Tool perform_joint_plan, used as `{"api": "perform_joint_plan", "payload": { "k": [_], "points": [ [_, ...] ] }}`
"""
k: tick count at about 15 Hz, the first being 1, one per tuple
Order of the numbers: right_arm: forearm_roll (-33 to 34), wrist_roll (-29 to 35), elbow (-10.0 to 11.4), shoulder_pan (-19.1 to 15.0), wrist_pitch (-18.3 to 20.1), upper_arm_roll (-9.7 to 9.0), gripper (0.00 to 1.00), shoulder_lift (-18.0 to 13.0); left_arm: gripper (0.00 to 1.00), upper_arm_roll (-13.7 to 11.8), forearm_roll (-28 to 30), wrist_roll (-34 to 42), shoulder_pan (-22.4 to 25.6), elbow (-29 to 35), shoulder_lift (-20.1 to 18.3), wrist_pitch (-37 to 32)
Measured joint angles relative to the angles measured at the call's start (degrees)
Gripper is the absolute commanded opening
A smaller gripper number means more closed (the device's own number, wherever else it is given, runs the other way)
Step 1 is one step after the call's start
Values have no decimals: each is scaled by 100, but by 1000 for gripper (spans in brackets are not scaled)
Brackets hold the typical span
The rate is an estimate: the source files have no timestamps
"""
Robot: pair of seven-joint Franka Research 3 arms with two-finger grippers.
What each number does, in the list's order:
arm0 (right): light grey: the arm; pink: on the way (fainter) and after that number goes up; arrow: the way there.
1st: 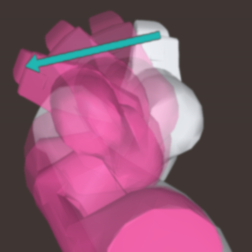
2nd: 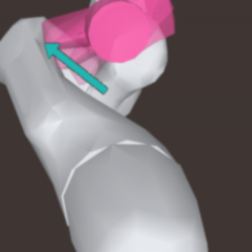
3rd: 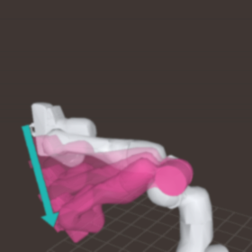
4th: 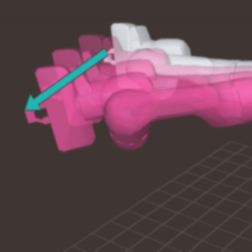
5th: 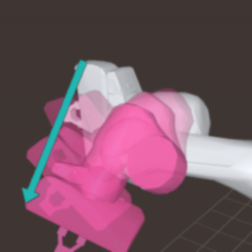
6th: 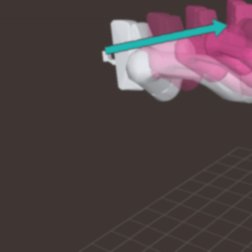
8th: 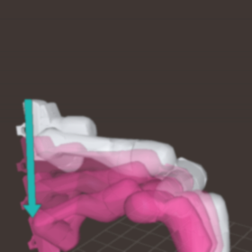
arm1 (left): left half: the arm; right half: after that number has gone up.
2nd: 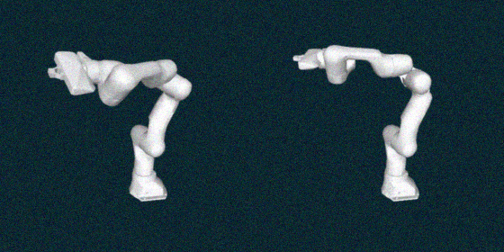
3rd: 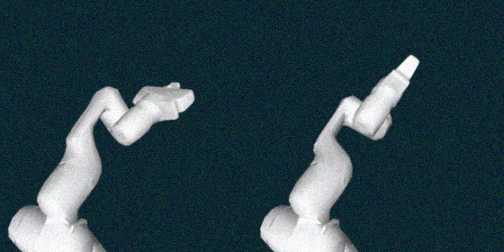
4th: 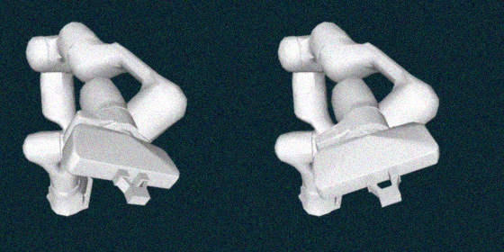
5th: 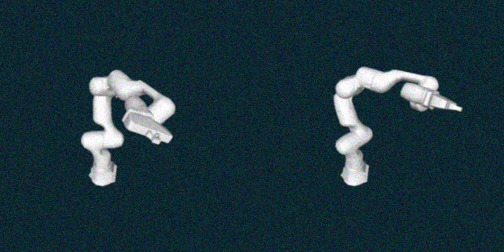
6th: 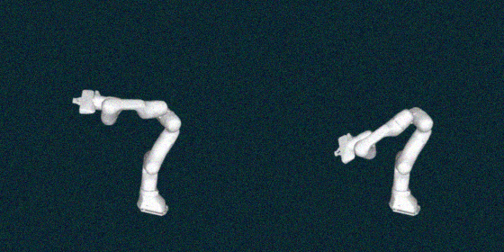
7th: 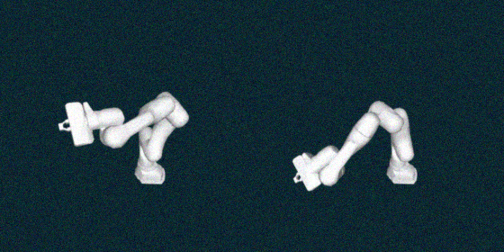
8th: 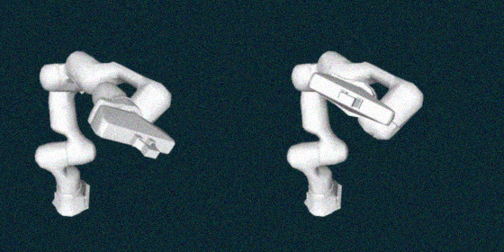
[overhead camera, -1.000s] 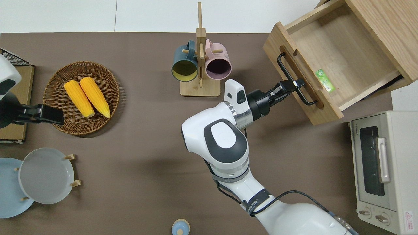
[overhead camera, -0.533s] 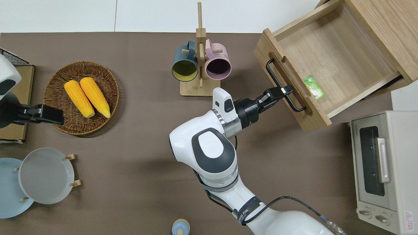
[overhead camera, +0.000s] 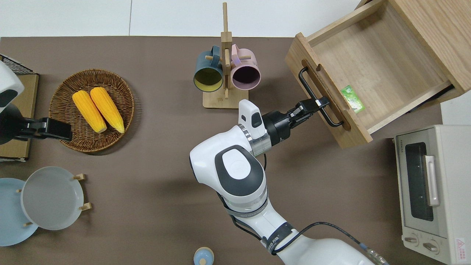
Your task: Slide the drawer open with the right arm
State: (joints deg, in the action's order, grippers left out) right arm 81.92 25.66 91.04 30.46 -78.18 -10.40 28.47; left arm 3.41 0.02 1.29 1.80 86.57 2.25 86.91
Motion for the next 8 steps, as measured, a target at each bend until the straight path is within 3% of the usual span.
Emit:
{"api": "perform_joint_plan", "payload": {
  "k": [1, 3, 4, 8],
  "points": [
    [0, 0, 0, 7, 0, 0, 272, 0, 993, 0, 0, 0, 0, 0, 0, 0],
    [-2, -6, -1, 26, 3, -1, 915, 0, 993, 0, 0, 0, 0, 0, 0, 0],
    [0, -53, -10, 47, -9, -1, 985, 4, 993, 0, 0, 0, 0, 0, 0, 0],
    [0, -81, -29, 129, -10, -5, 987, 15, 993, 0, 0, 0, 0, 0, 0, 0]
  ]
}}
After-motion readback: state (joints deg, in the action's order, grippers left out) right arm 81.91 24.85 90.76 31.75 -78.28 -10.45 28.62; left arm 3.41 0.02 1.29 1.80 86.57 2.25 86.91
